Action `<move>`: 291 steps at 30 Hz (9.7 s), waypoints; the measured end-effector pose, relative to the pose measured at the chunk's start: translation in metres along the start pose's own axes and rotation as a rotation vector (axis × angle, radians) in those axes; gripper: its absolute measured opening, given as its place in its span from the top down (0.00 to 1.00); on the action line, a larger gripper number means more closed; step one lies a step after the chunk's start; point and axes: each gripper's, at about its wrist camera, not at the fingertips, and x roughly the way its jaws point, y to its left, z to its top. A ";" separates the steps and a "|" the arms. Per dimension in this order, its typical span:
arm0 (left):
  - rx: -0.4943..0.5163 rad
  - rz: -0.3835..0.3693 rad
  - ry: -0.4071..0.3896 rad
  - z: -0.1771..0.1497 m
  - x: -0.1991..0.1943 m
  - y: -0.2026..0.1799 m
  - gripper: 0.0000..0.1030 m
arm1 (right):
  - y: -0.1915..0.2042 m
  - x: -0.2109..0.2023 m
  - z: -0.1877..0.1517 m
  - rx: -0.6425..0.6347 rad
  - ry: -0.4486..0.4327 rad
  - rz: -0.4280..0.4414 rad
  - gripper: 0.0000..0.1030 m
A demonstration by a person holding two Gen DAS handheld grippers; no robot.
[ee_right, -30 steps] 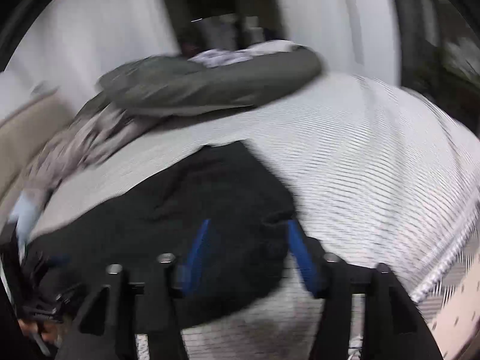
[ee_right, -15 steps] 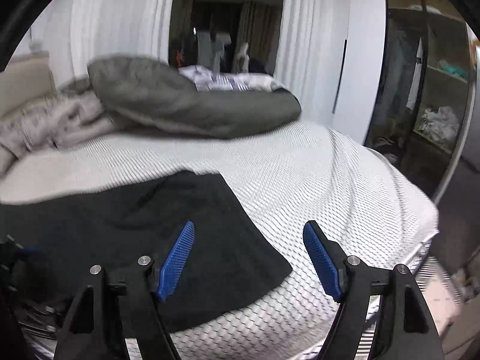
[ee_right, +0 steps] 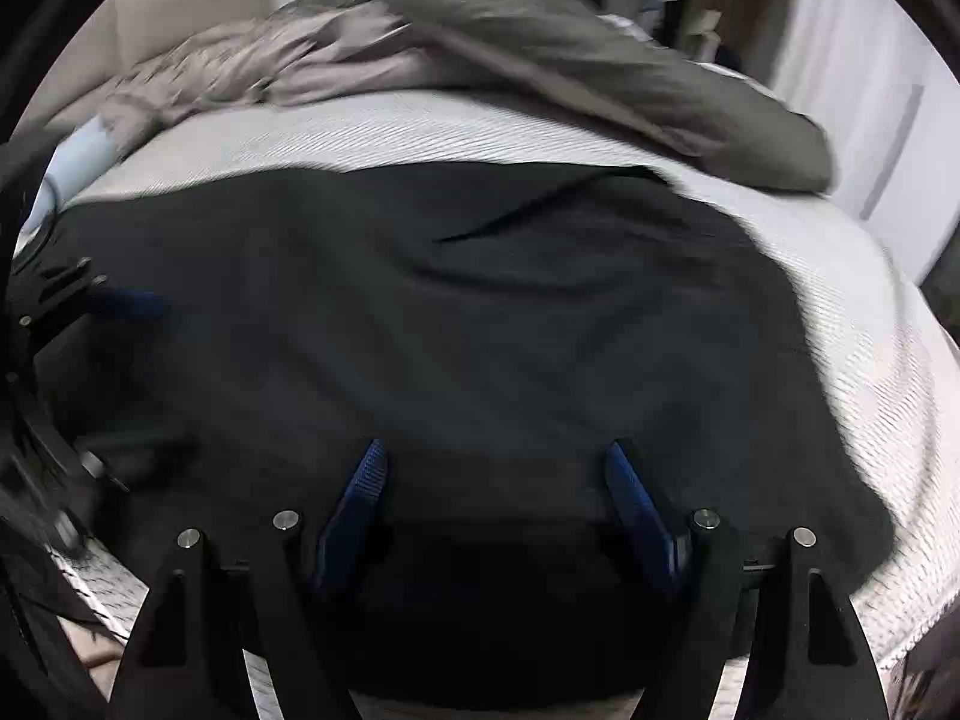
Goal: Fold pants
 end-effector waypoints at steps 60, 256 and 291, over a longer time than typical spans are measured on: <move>-0.536 -0.478 -0.042 -0.029 -0.017 0.157 0.76 | 0.051 0.011 0.039 0.025 0.007 0.241 0.17; -0.301 -0.137 -0.025 0.009 -0.028 0.220 0.76 | 0.125 0.104 0.164 -0.092 0.077 0.016 0.56; -0.072 -0.056 -0.070 -0.048 -0.072 0.136 0.58 | 0.195 0.035 0.116 -0.175 -0.001 0.299 0.42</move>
